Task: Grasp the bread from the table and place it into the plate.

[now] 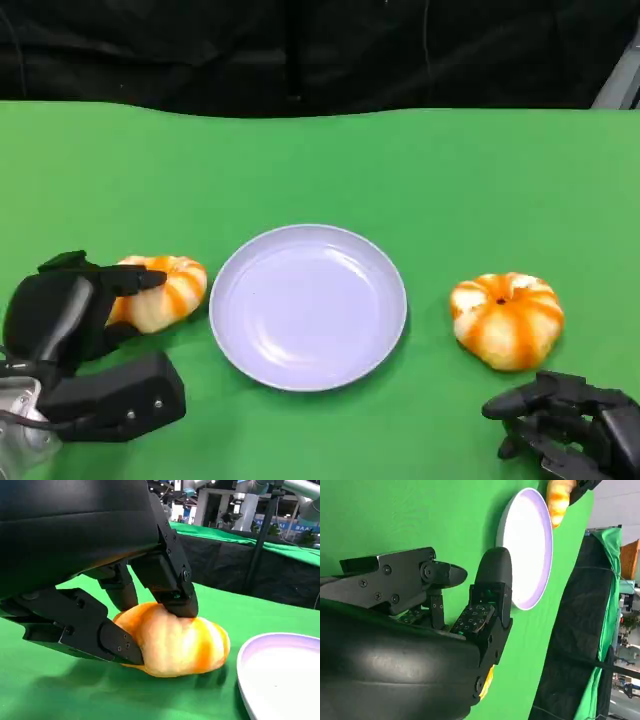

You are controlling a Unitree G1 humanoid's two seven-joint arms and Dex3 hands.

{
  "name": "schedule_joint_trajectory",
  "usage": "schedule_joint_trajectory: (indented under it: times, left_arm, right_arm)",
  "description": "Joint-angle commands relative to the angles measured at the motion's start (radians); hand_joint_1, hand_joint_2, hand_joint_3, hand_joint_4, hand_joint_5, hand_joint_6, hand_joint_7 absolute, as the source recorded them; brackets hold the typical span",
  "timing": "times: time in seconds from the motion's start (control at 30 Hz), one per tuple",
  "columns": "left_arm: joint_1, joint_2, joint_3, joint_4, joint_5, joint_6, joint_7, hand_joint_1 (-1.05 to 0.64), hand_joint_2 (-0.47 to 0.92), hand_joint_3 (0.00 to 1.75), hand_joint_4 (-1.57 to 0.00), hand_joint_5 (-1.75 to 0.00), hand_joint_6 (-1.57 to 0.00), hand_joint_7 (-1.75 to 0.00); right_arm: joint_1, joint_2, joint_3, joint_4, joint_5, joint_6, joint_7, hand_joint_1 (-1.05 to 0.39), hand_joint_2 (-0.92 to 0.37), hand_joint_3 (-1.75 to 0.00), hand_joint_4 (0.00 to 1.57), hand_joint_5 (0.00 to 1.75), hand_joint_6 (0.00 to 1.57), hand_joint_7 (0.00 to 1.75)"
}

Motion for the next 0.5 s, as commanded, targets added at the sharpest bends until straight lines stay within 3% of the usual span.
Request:
schedule_joint_trajectory:
  times: [0.03, 0.5]
  left_arm:
    - [0.000, 0.015, 0.009, 0.002, -0.007, 0.005, 0.013, -0.04, 0.86, 0.00, -0.65, -1.16, -1.26, -0.05]
    - [-0.006, 0.024, 0.009, -0.005, -0.003, -0.001, 0.041, -0.05, 0.86, 0.00, -0.68, -1.09, -1.26, -0.04]
  right_arm:
    - [-0.006, -0.006, -0.001, 0.007, 0.001, -0.008, -0.005, 0.02, -0.92, -0.38, 0.73, 1.34, 0.89, 0.74]
    - [-0.023, -0.005, -0.002, 0.033, -0.004, -0.023, -0.007, 0.03, -0.92, -0.38, 0.73, 1.33, 0.89, 0.75]
